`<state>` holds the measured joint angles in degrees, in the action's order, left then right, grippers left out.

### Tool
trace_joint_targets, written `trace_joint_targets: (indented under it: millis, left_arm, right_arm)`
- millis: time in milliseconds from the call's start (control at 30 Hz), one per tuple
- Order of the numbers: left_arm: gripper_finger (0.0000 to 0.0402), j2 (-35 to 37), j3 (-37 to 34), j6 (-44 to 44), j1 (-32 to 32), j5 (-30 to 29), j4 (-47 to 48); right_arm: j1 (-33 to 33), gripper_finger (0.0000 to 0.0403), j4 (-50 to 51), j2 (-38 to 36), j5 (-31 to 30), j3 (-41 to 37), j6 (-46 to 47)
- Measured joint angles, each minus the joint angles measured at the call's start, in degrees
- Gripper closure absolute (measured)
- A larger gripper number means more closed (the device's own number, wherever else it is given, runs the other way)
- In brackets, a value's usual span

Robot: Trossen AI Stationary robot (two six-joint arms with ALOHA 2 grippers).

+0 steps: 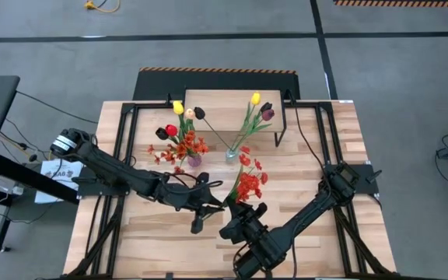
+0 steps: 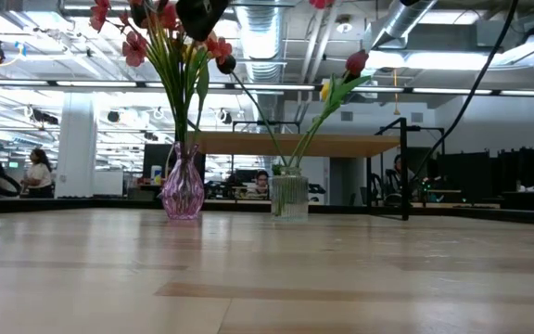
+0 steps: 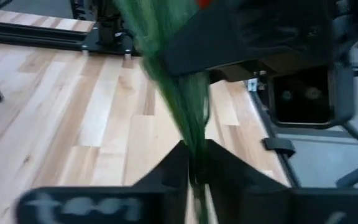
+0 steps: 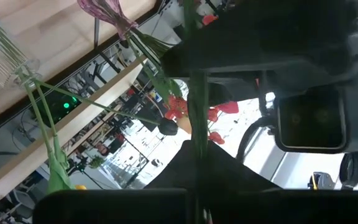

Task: Pick and place flowers into a vace then onto a shelf
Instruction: Put the orange flower into the transparent vase

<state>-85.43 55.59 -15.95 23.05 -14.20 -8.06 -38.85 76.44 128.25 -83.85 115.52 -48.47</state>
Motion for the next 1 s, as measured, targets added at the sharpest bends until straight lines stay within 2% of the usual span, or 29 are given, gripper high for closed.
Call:
trace_joint_targets:
  millis: [67, 433, 700, 867, 1000]
  left_arm:
    - [0.0389, 0.0, 0.0, 0.36, -0.07, -0.12, 0.5]
    - [0.0398, -0.02, -0.02, 0.4, -0.09, -0.55, 1.49]
    - [0.04, 1.41, -0.04, 0.37, -0.02, -1.39, 2.74]
    - [0.0401, 2.49, 3.44, -1.04, 0.3, -8.74, 13.42]
    - [0.0401, 2.47, 7.47, -1.67, 1.44, -12.4, 20.34]
  right_arm:
    - [0.02, 0.0393, 0.07, 0.0, 0.02, 0.0, -0.02]
    - [0.39, 0.0348, -0.72, -0.02, 2.72, 0.0, 0.02]
    - [0.44, 0.0296, -2.36, -0.02, 2.93, 0.0, 0.0]
    - [0.46, 0.0255, -3.24, -0.04, 2.34, 0.0, 0.0]
    - [0.44, 0.0224, -3.95, -0.04, 1.41, 0.0, 0.02]
